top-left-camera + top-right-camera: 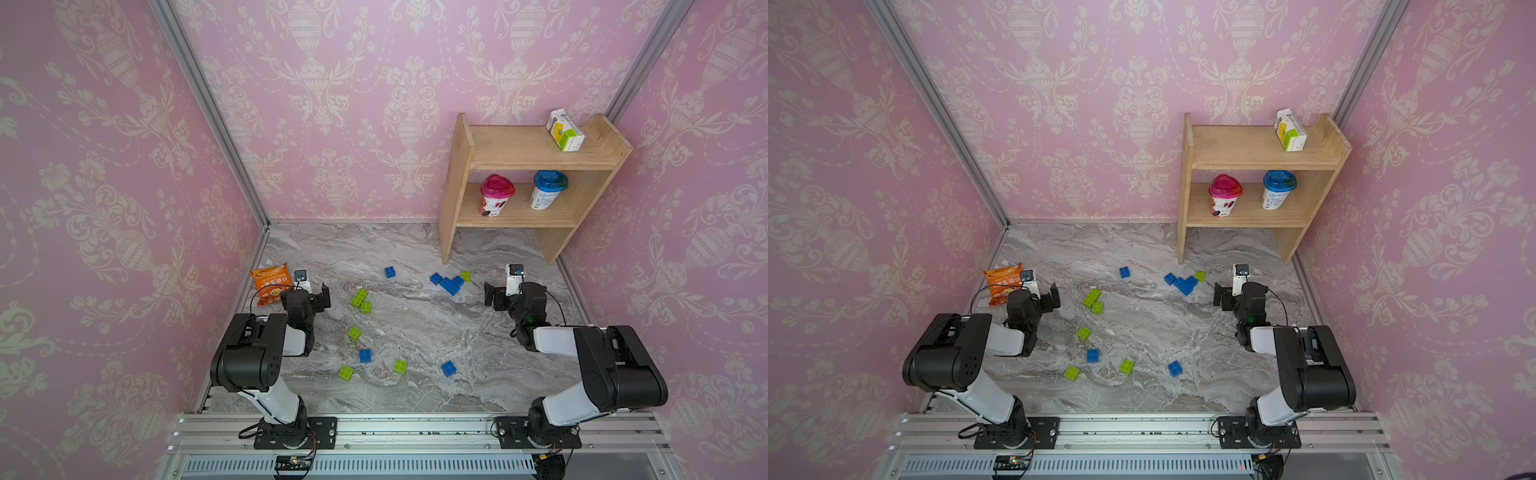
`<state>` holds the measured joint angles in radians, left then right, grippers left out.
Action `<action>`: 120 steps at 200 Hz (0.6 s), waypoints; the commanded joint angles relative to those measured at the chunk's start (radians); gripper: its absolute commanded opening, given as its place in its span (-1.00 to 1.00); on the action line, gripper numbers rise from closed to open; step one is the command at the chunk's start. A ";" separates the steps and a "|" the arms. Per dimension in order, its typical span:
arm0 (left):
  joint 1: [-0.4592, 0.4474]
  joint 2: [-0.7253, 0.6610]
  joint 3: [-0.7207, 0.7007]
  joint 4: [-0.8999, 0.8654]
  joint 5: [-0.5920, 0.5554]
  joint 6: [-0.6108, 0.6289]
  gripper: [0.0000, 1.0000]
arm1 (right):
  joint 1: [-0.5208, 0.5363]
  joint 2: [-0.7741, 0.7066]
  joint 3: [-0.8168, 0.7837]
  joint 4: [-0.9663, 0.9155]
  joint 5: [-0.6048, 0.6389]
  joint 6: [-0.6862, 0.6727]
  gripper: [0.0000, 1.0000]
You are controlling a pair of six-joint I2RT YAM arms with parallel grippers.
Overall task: Assemble the letter v with lego
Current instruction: Pick up the lego brick from the center of the board.
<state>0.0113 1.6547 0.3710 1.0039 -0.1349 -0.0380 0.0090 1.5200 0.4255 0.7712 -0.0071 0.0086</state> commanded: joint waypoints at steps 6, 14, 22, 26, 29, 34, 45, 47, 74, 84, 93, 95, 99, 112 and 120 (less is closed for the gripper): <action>0.000 -0.081 0.021 -0.115 -0.009 0.022 0.98 | 0.020 -0.106 0.041 -0.170 0.102 0.041 1.00; -0.008 -0.152 0.055 -0.246 -0.046 0.024 0.98 | 0.044 -0.176 0.114 -0.377 0.176 0.051 1.00; -0.020 -0.226 0.092 -0.359 -0.086 0.023 0.98 | 0.082 -0.233 0.182 -0.564 0.260 0.066 1.00; -0.029 -0.260 0.110 -0.406 -0.115 0.015 0.98 | 0.103 -0.260 0.208 -0.633 0.302 0.075 1.00; -0.034 -0.281 0.122 -0.449 -0.131 0.006 0.98 | 0.121 -0.279 0.227 -0.689 0.334 0.088 1.00; -0.041 -0.319 0.150 -0.526 -0.150 -0.015 0.98 | 0.149 -0.307 0.254 -0.779 0.376 0.121 1.00; -0.054 -0.373 0.209 -0.679 -0.174 -0.078 0.98 | 0.197 -0.349 0.319 -0.963 0.419 0.251 1.00; -0.056 -0.381 0.220 -0.708 -0.177 -0.092 0.98 | 0.205 -0.352 0.330 -0.998 0.421 0.271 1.00; -0.131 -0.415 0.309 -0.935 -0.201 -0.191 0.98 | 0.295 -0.299 0.440 -1.227 0.431 0.644 0.73; -0.170 -0.410 0.338 -0.993 -0.218 -0.197 0.98 | 0.319 -0.256 0.464 -1.223 0.439 0.701 0.53; -0.197 -0.406 0.354 -1.031 -0.210 -0.202 0.98 | 0.328 -0.213 0.480 -1.194 0.434 0.731 0.41; -0.202 -0.406 0.354 -1.038 -0.206 -0.205 0.98 | 0.328 -0.204 0.484 -1.186 0.431 0.735 0.40; -0.210 -0.406 0.353 -1.049 -0.195 -0.212 0.98 | 0.326 -0.183 0.494 -1.175 0.422 0.741 0.38; -0.218 -0.410 0.354 -1.057 -0.130 -0.241 0.98 | 0.326 -0.106 0.546 -1.163 0.416 0.736 0.37; -0.224 -0.415 0.353 -1.051 -0.102 -0.262 0.98 | 0.327 -0.054 0.580 -1.157 0.407 0.723 0.35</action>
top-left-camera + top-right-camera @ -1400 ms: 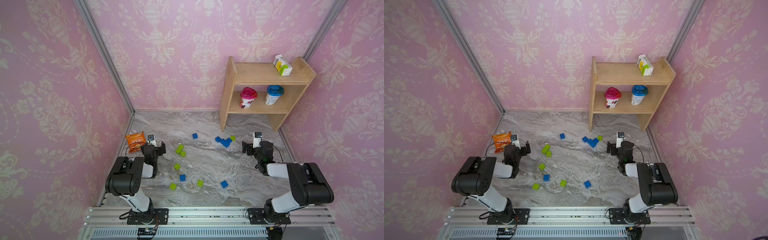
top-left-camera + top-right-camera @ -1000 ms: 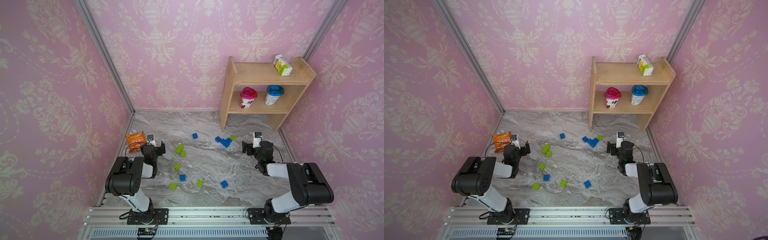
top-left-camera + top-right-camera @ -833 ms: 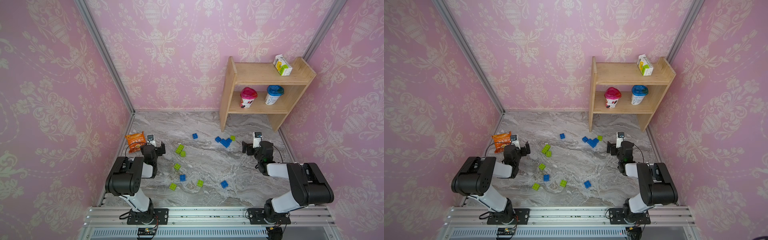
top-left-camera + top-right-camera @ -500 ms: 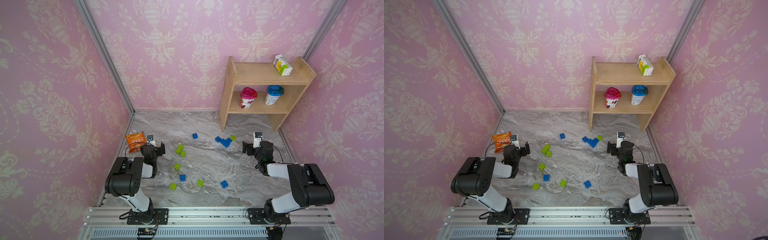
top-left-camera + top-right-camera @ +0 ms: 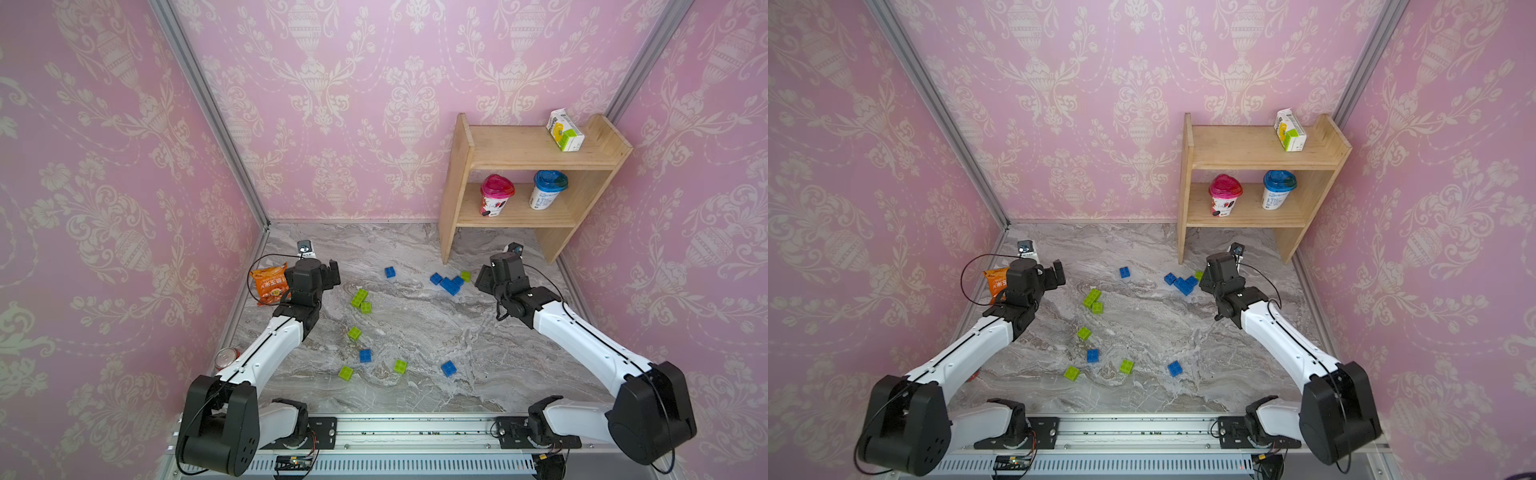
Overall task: Assemble the letter v with lego
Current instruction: Pick up the lego brick from the center of the board.
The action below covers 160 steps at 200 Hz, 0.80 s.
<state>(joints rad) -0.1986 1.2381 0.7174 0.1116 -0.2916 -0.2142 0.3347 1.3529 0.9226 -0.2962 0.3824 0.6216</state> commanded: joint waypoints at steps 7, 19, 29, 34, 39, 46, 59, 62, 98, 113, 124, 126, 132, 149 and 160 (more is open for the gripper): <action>-0.015 -0.001 0.004 -0.156 0.077 -0.097 0.98 | 0.000 0.157 0.116 -0.088 0.007 0.095 0.34; -0.019 -0.004 0.000 -0.171 0.083 -0.113 0.98 | -0.013 0.236 0.169 -0.091 -0.028 0.076 0.33; -0.020 -0.005 0.003 -0.187 0.083 -0.126 0.98 | -0.032 0.297 0.210 -0.089 -0.077 0.058 0.33; -0.021 -0.005 0.004 -0.194 0.083 -0.133 0.97 | -0.040 0.327 0.235 -0.091 -0.097 0.050 0.33; -0.021 -0.003 0.003 -0.198 0.086 -0.139 0.97 | -0.045 0.357 0.269 -0.099 -0.104 0.044 0.33; -0.022 -0.004 0.001 -0.201 0.094 -0.141 0.96 | -0.047 0.391 0.306 -0.108 -0.105 0.029 0.32; -0.024 -0.006 -0.007 -0.200 0.102 -0.151 0.95 | -0.049 0.440 0.345 -0.097 -0.113 0.003 0.33; -0.025 -0.006 -0.011 -0.199 0.104 -0.152 0.95 | -0.049 0.452 0.356 -0.099 -0.113 -0.003 0.34; -0.027 -0.012 -0.027 -0.184 0.133 -0.177 0.94 | -0.061 0.621 0.501 -0.164 -0.139 -0.066 0.44; -0.029 -0.017 -0.029 -0.181 0.129 -0.177 0.94 | -0.063 0.657 0.530 -0.169 -0.151 -0.077 0.39; -0.031 -0.020 -0.027 -0.185 0.122 -0.177 0.94 | -0.065 0.686 0.558 -0.193 -0.146 -0.086 0.33; -0.031 -0.020 -0.027 -0.186 0.121 -0.176 0.94 | -0.066 0.691 0.561 -0.197 -0.147 -0.087 0.32; -0.031 -0.021 -0.027 -0.185 0.120 -0.174 0.94 | -0.069 0.701 0.565 -0.196 -0.150 -0.089 0.29; -0.030 -0.019 -0.026 -0.185 0.117 -0.171 0.94 | -0.081 0.723 0.567 -0.183 -0.183 -0.088 0.21; -0.030 -0.014 -0.026 -0.182 0.115 -0.171 0.94 | -0.086 0.732 0.571 -0.182 -0.186 -0.090 0.14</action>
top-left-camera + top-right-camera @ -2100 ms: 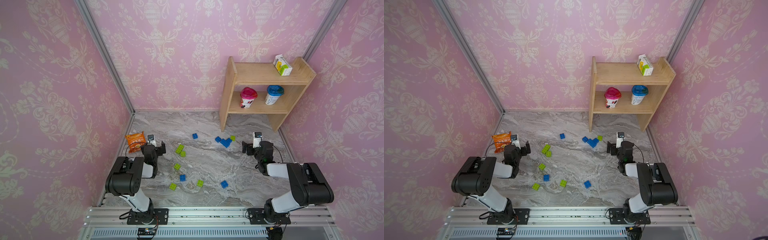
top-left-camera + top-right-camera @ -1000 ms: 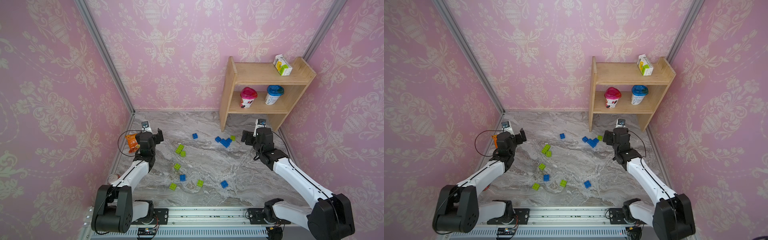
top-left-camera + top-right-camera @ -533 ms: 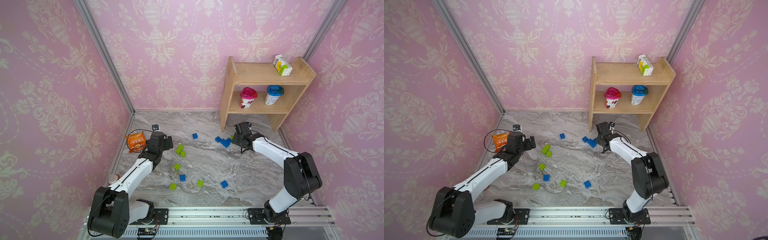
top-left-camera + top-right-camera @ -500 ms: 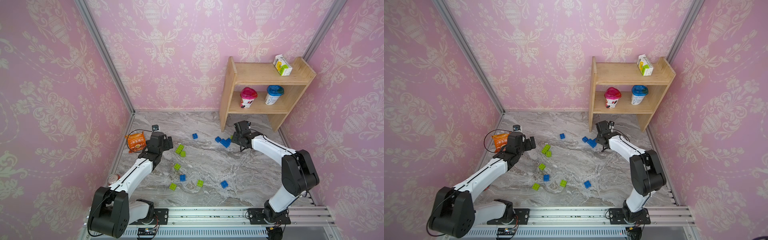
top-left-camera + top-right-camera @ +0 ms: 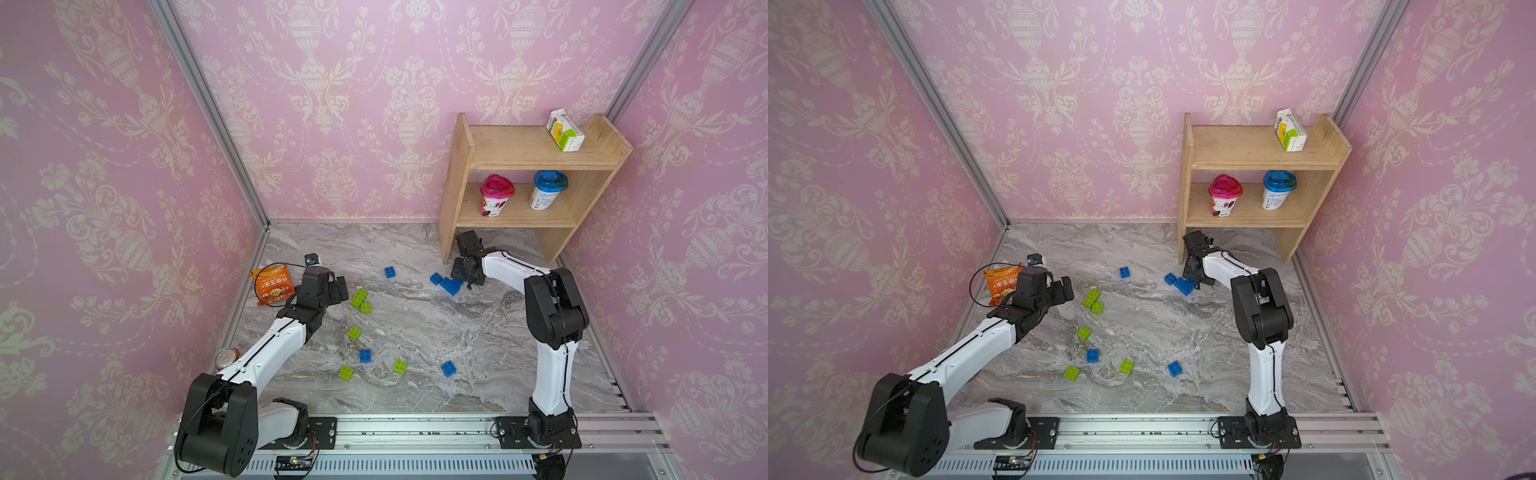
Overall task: Assemble the letter v with lego
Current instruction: Pick up the lego brick from the center of the board.
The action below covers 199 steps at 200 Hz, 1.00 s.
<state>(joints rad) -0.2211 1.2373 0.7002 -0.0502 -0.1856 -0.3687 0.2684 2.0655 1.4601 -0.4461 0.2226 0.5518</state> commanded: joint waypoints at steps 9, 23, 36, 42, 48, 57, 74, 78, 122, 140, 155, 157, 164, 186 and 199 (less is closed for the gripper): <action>-0.008 -0.009 -0.008 -0.013 0.011 -0.019 0.94 | -0.020 0.028 0.040 -0.034 -0.028 -0.027 0.09; -0.008 -0.003 -0.008 -0.006 0.016 -0.023 0.94 | -0.020 0.040 0.050 -0.039 -0.020 -0.039 0.02; -0.009 0.001 -0.011 0.002 0.021 -0.026 0.94 | -0.021 0.046 0.055 -0.038 -0.015 -0.051 -0.03; -0.008 0.001 -0.013 0.003 0.021 -0.026 0.94 | -0.020 0.048 0.059 -0.041 -0.011 -0.057 -0.05; -0.009 0.001 -0.013 0.004 0.020 -0.026 0.94 | -0.021 0.049 0.060 -0.043 -0.005 -0.063 -0.05; -0.009 -0.001 -0.015 0.006 0.021 -0.026 0.94 | -0.021 0.051 0.063 -0.043 -0.001 -0.075 -0.10; -0.009 -0.004 -0.019 0.006 0.021 -0.026 0.95 | -0.024 0.053 0.069 -0.056 -0.006 -0.092 -0.29; -0.010 -0.004 -0.019 0.006 0.021 -0.025 0.95 | -0.025 0.049 0.066 -0.057 -0.005 -0.095 -0.34; -0.009 -0.012 -0.024 0.001 0.018 -0.026 0.97 | -0.026 -0.045 -0.018 -0.057 0.004 -0.115 -0.48; -0.009 -0.006 -0.022 0.004 0.021 -0.027 0.97 | -0.025 -0.087 -0.044 -0.064 0.006 -0.115 -0.50; -0.009 -0.002 -0.020 0.000 0.024 -0.029 0.98 | -0.011 -0.148 -0.081 -0.074 0.015 -0.113 -0.53; -0.009 -0.003 -0.019 -0.002 0.024 -0.029 0.98 | -0.008 -0.159 -0.086 -0.077 0.020 -0.114 -0.53; -0.010 -0.005 -0.018 -0.006 0.024 -0.029 0.98 | 0.007 -0.194 -0.107 -0.092 0.036 -0.111 -0.53; -0.009 -0.007 -0.014 -0.041 0.031 -0.043 0.96 | 0.104 -0.314 -0.180 -0.163 0.102 -0.087 -0.53; -0.011 -0.002 -0.010 -0.077 0.049 -0.052 0.91 | 0.197 -0.360 -0.217 -0.201 0.118 -0.043 -0.53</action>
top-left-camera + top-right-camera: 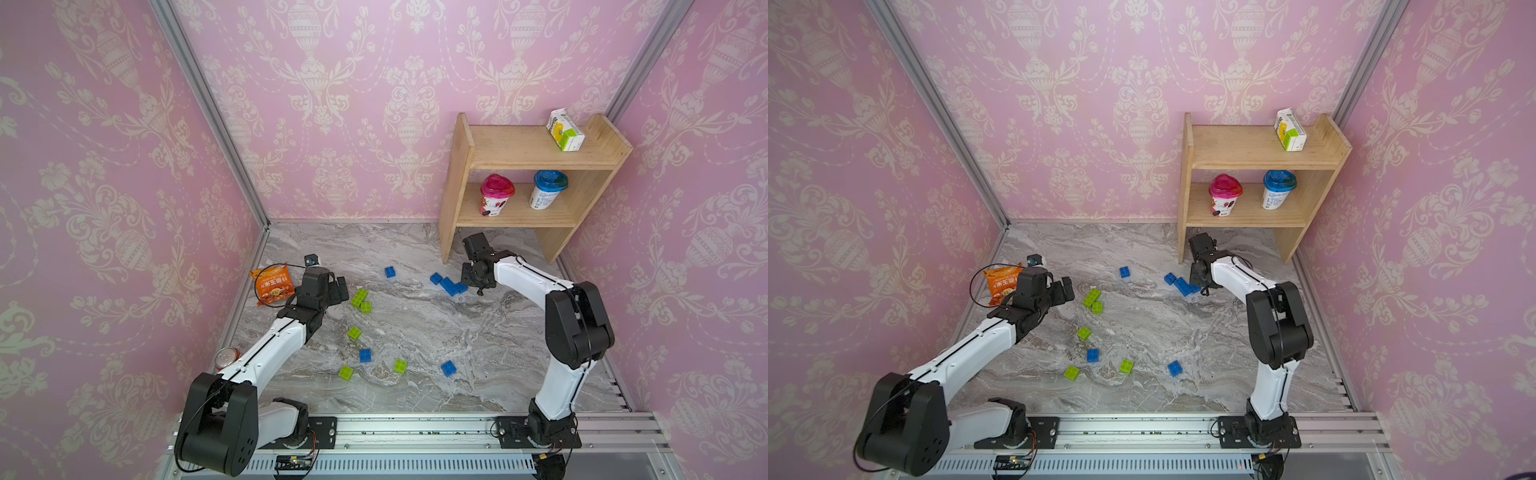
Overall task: Assemble the letter v with lego
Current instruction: Pick up the lego brick from the center of the board, then place the lego brick at the center of the board.
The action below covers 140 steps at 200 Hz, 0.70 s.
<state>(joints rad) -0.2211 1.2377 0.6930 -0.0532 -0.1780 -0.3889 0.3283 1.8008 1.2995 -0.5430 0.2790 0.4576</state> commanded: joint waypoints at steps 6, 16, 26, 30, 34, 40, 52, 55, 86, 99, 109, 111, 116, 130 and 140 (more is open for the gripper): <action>-0.014 0.000 -0.004 -0.091 0.047 -0.033 0.90 | 0.183 -0.105 -0.069 -0.111 0.060 0.070 -0.54; -0.018 0.003 -0.006 -0.117 0.049 -0.034 0.88 | 0.262 -0.102 -0.076 -0.116 0.044 0.104 -0.54; -0.020 0.001 -0.009 -0.141 0.041 -0.042 0.86 | 0.334 -0.077 -0.068 -0.118 0.039 0.132 -0.54; -0.022 0.000 -0.010 -0.149 0.035 -0.047 0.86 | 0.362 -0.066 -0.063 -0.112 0.037 0.133 -0.54; -0.021 -0.002 -0.012 -0.156 0.033 -0.050 0.85 | 0.389 -0.053 -0.057 -0.105 0.036 0.163 -0.55; -0.022 -0.006 -0.015 -0.164 0.034 -0.054 0.85 | 0.423 -0.033 -0.049 -0.094 0.035 0.178 -0.54; -0.023 -0.015 -0.025 -0.170 0.032 -0.063 0.84 | 0.470 0.008 -0.034 -0.046 0.019 0.196 -0.55; -0.022 -0.018 -0.029 -0.169 0.032 -0.066 0.83 | 0.477 0.020 -0.031 -0.033 0.012 0.200 -0.55; -0.022 -0.029 -0.038 -0.172 0.027 -0.095 0.78 | 0.498 0.116 0.007 0.031 -0.047 0.209 -0.47; -0.021 -0.029 -0.039 -0.171 0.031 -0.101 0.78 | 0.504 0.135 0.017 0.029 -0.048 0.198 -0.44; -0.022 -0.028 -0.040 -0.171 0.031 -0.103 0.78 | 0.505 0.142 0.021 0.027 -0.055 0.193 -0.38; -0.022 -0.027 -0.041 -0.170 0.032 -0.105 0.77 | 0.505 0.143 0.021 0.026 -0.055 0.192 -0.36; -0.021 -0.026 -0.042 -0.169 0.032 -0.106 0.77 | 0.508 0.144 0.020 0.022 -0.059 0.189 -0.28; -0.022 -0.016 -0.041 -0.165 0.036 -0.115 0.77 | 0.508 0.133 0.017 0.016 -0.065 0.181 0.10; -0.021 -0.006 -0.034 -0.163 0.042 -0.125 0.76 | 0.508 0.120 0.017 0.001 -0.068 0.170 0.34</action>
<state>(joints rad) -0.2390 1.2297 0.6643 -0.2005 -0.1566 -0.4744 0.8341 1.9297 1.2999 -0.5125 0.2260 0.6399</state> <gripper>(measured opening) 0.886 0.553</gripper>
